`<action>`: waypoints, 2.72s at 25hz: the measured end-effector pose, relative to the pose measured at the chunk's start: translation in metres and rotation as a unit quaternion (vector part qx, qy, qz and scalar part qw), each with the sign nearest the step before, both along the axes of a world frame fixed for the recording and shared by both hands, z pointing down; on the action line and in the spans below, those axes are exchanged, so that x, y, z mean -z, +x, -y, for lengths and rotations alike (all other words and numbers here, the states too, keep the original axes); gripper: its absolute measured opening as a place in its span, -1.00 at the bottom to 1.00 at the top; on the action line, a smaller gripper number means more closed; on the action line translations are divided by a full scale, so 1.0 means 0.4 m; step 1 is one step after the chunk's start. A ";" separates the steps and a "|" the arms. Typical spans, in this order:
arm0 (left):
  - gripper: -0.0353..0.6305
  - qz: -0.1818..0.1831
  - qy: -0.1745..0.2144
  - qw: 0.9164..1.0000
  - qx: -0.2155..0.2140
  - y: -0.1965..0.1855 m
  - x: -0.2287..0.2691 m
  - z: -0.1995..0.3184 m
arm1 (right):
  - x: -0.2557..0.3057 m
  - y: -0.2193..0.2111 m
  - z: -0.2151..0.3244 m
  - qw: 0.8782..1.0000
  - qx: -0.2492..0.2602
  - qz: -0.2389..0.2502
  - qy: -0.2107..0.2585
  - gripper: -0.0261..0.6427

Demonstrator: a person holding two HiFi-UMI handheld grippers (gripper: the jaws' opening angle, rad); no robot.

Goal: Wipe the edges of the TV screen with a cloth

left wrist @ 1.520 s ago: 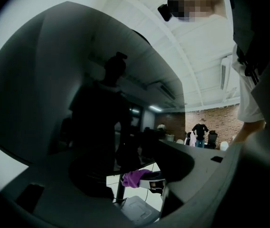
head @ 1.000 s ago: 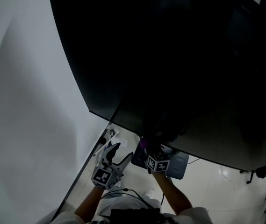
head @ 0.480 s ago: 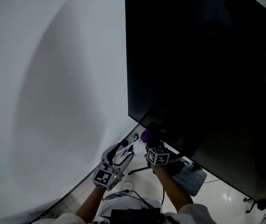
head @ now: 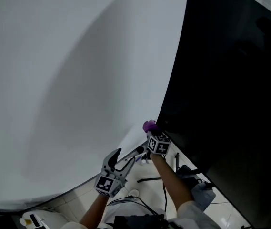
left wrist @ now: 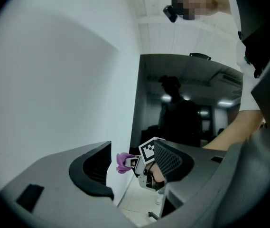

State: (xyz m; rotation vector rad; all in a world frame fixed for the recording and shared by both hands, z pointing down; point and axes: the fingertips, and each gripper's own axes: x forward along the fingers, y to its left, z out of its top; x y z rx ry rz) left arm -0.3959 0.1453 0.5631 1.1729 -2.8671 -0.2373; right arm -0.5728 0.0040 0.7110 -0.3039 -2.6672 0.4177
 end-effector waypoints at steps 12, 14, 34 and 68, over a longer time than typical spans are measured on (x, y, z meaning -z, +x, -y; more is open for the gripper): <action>-0.09 0.024 -0.014 1.000 0.007 -0.043 0.020 -0.034 | 0.320 -0.069 -0.024 0.992 -0.009 0.122 0.036 -0.78; -0.09 0.029 -0.006 1.000 0.002 -0.052 0.044 -0.023 | 0.377 -0.072 -0.022 0.990 -0.013 0.134 0.039 -0.78; -0.09 0.073 0.031 0.996 -0.029 -0.060 0.154 0.017 | 1.126 -0.109 -0.042 0.936 -0.058 0.344 0.047 -0.78; -0.09 0.133 0.034 0.976 -0.168 0.075 0.265 0.223 | 1.826 0.120 0.076 0.878 -0.120 0.436 0.155 -0.79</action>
